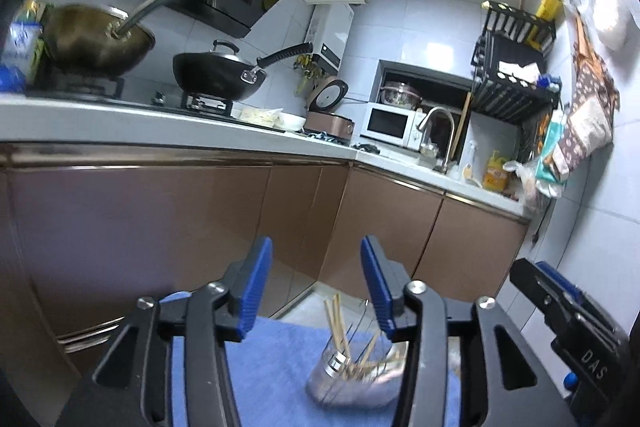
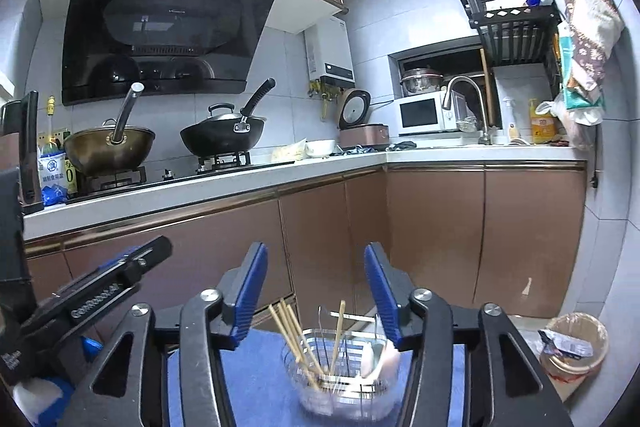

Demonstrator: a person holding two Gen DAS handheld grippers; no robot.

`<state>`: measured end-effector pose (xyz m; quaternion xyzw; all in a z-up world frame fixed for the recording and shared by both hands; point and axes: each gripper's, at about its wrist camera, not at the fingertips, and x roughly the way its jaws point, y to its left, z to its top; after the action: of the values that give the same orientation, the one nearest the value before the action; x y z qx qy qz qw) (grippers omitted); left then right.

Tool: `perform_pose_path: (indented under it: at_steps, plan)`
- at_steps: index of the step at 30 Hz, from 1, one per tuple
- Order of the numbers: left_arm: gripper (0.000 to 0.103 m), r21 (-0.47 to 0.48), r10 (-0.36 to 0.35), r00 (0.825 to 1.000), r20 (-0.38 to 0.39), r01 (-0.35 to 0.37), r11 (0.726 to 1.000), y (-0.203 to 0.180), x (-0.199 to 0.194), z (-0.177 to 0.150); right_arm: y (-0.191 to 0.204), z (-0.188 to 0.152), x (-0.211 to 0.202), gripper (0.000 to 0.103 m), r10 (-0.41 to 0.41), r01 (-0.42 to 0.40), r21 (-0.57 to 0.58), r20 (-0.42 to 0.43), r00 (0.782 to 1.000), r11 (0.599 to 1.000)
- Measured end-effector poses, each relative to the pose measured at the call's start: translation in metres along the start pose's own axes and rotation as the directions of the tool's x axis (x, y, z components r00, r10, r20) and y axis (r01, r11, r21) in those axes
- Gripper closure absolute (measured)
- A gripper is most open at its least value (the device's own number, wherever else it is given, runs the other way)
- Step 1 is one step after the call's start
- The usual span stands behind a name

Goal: Organize utensils

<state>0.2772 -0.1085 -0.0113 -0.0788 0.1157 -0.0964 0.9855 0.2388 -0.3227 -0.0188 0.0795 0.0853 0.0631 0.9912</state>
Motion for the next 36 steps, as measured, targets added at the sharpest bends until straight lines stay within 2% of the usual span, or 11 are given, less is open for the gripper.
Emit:
perform_pose_path:
  at_steps: [11, 15, 20, 31, 36]
  plan:
    - [0.045, 0.132, 0.083, 0.996, -0.032, -0.078, 0.988, 0.0, -0.101, -0.01, 0.022, -0.024, -0.073, 0.04, -0.029, 0.027, -0.023, -0.063, 0.998, 0.999]
    - [0.041, 0.172, 0.111, 0.993, -0.032, -0.104, 0.98, 0.001, -0.129, -0.015, 0.029, -0.032, -0.097, 0.032, -0.045, 0.043, -0.031, -0.069, 0.997, 0.999]
    - [0.037, 0.196, 0.135, 0.99, -0.039, -0.125, 0.973, 0.003, -0.156, -0.018, 0.037, -0.043, -0.122, 0.025, -0.078, 0.074, -0.046, -0.077, 0.994, 0.996]
    - [0.035, 0.243, 0.215, 0.976, -0.022, -0.203, 0.948, 0.003, -0.19, -0.025, 0.033, -0.053, -0.16, 0.001, -0.166, 0.164, -0.038, -0.075, 0.983, 0.986]
    - [0.035, 0.252, 0.224, 0.975, -0.008, -0.215, 0.944, -0.001, -0.202, -0.027, 0.024, -0.054, -0.175, 0.0, -0.199, 0.199, -0.018, -0.063, 0.978, 0.98]
